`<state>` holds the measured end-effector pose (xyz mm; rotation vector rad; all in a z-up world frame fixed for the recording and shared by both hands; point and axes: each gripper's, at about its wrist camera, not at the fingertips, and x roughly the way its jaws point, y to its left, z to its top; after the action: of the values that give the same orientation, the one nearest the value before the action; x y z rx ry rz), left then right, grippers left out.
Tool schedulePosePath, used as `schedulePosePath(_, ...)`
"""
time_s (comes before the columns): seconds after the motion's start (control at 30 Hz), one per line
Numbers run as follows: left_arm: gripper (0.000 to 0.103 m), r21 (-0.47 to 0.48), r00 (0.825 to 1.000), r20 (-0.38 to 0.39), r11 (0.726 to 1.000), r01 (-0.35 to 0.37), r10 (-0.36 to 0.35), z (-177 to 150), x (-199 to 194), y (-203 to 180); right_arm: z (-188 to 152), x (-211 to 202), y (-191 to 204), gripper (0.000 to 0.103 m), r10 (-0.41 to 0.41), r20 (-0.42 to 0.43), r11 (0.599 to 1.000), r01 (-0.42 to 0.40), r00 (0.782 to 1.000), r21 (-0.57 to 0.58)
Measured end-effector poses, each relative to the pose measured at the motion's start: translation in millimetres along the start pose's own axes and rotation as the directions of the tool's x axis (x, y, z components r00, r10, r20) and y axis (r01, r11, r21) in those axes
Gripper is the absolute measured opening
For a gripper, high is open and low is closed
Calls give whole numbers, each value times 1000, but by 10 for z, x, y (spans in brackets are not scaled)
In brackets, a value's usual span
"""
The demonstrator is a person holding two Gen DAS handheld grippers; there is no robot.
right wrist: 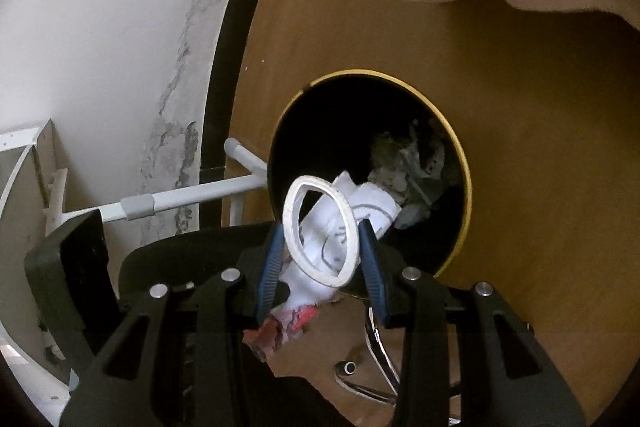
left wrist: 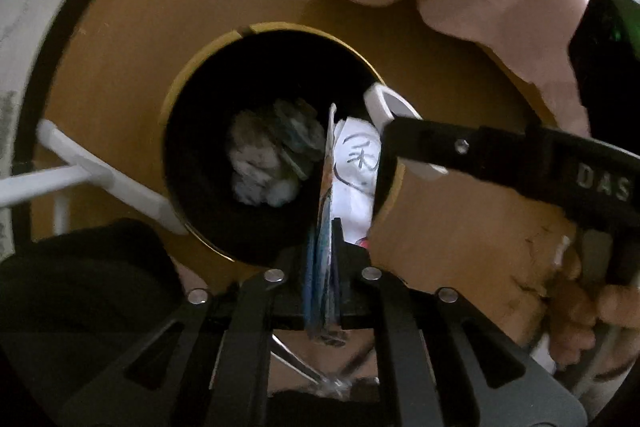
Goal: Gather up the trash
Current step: 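Carry paper and oval ring over the trash bin and release them, then swing both grippers back toward the desk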
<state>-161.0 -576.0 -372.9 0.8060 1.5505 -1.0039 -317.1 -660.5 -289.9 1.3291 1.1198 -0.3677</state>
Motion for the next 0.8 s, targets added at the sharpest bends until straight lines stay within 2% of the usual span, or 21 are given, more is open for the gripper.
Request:
schedulePosePath(0.07, 97, -29, 1000, 6, 1000, -13, 13, 5, 5, -47, 60, -82, 5, 93, -9, 20, 1000, 9, 1000, 9)
schedulePosePath(0.13, 96, -25, 999, 43, 1000, 0, 1, 23, -38, -108, 112, -190, 24, 96, -2, 67, 1000, 2, 998, 5)
schedulePosePath(0.23, 96, 65, 997, -1, 994, 82, -82, -51, -57, -279, 112, -548, 80, 96, -66, 161, 998, 69, 985, -8)
schedulePosePath(0.3, 96, 116, 993, 51, 988, 101, -108, -164, -307, -458, 66, -923, 193, 96, -123, 270, 989, 140, 955, -42)
schedulePosePath(0.37, 96, 202, 979, 149, 973, 112, -143, -298, -733, -670, -46, -1398, 373, 96, -171, 407, 971, 224, 897, -85)
schedulePosePath(0.4, 96, 258, 963, 217, 961, 103, -162, -385, -1016, -775, -141, -1653, 525, 96, -164, 483, 959, 254, 860, -126)
schedulePosePath(0.43, 96, 304, 945, 275, 948, 91, -179, -477, -1258, -869, -202, -1791, 613, 96, -162, 521, 948, 279, 838, -154)
schedulePosePath(0.53, 96, 364, 865, 475, 931, -24, -163, -760, -2120, -1001, -426, -2205, 1066, 96, -153, 641, 884, 394, 752, -251)
schedulePosePath(0.6, 96, 329, 778, 609, 942, -68, -156, -1006, -2682, -846, -537, -2371, 1346, 96, -114, 690, 856, 423, 715, -297)
schedulePosePath(0.63, 96, 296, 741, 655, 952, -72, -148, -1097, -2883, -729, -604, -2410, 1546, 96, -77, 713, 834, 438, 696, -337)
schedulePosePath(0.67, 96, 237, 702, 702, 969, -74, -119, -1211, -3093, -547, -658, -2435, 1754, 96, -42, 730, 802, 458, 682, -382)
schedulePosePath(0.7, 96, 161, 671, 738, 984, -72, -72, -1326, -3261, -328, -732, -2425, 1941, 96, -15, 742, 771, 481, 670, -418)
schedulePosePath(0.73, 96, 105, 655, 755, 992, -68, -35, -1418, -3349, -156, -835, -2354, 2247, 96, 34, 747, 719, 503, 664, -480)
schedulePosePath(0.8, 96, -51, 633, 770, 997, -55, 74, -1711, -3517, 331, -937, -2215, 2603, 96, 92, 725, 664, 501, 683, -556)
